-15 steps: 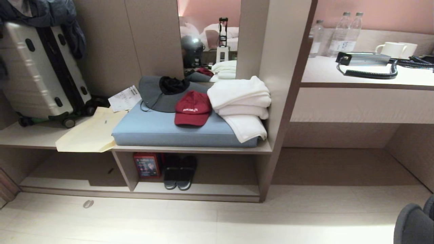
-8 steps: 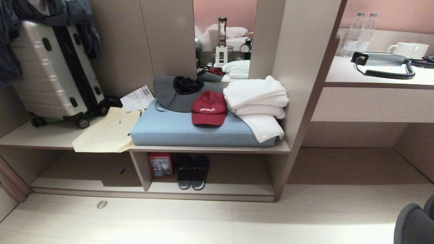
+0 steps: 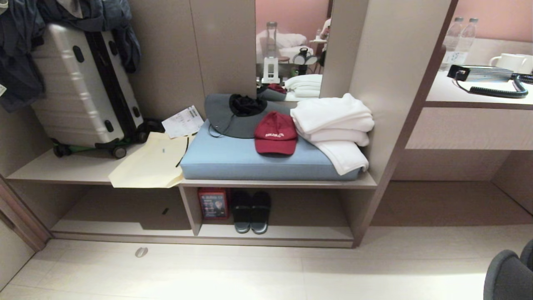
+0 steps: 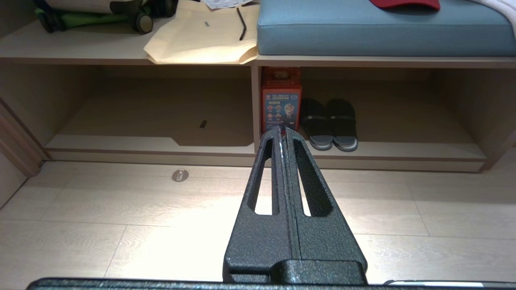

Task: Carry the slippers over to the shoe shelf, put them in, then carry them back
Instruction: Place the slippers into the shoe cabinet

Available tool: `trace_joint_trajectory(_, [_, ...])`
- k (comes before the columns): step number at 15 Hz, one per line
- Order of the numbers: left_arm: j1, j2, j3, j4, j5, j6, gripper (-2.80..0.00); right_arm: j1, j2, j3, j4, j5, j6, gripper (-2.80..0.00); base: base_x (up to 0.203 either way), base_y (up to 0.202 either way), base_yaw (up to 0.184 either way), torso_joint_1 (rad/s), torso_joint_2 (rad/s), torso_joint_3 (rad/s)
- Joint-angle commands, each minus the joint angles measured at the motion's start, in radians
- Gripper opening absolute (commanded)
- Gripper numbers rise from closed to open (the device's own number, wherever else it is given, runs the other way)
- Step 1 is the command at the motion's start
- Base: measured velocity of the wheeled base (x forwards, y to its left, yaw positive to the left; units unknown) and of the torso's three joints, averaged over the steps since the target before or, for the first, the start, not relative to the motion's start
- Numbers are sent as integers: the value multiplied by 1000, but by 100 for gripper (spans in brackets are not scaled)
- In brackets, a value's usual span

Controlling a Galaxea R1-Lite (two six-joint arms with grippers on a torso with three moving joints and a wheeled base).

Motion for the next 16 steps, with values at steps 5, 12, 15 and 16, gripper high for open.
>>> trace_joint_trajectory(5, [0, 0, 0, -1, 0, 0, -280, 1, 2, 2, 0, 0, 0, -280, 0, 0, 0, 0, 0, 0])
trace_joint_trajectory(12, [0, 0, 0, -1, 0, -6, -280, 0, 0, 2, 0, 0, 0, -280, 0, 0, 0, 1, 0, -57])
trace_joint_trajectory(15, [0, 0, 0, -1, 0, -5, -280, 1, 1, 2, -2, 0, 0, -280, 0, 0, 0, 2, 3, -190])
trace_joint_trajectory(16, [0, 0, 0, -1, 0, -5, -280, 1, 2, 2, 0, 0, 0, -280, 0, 0, 0, 7, 4, -203])
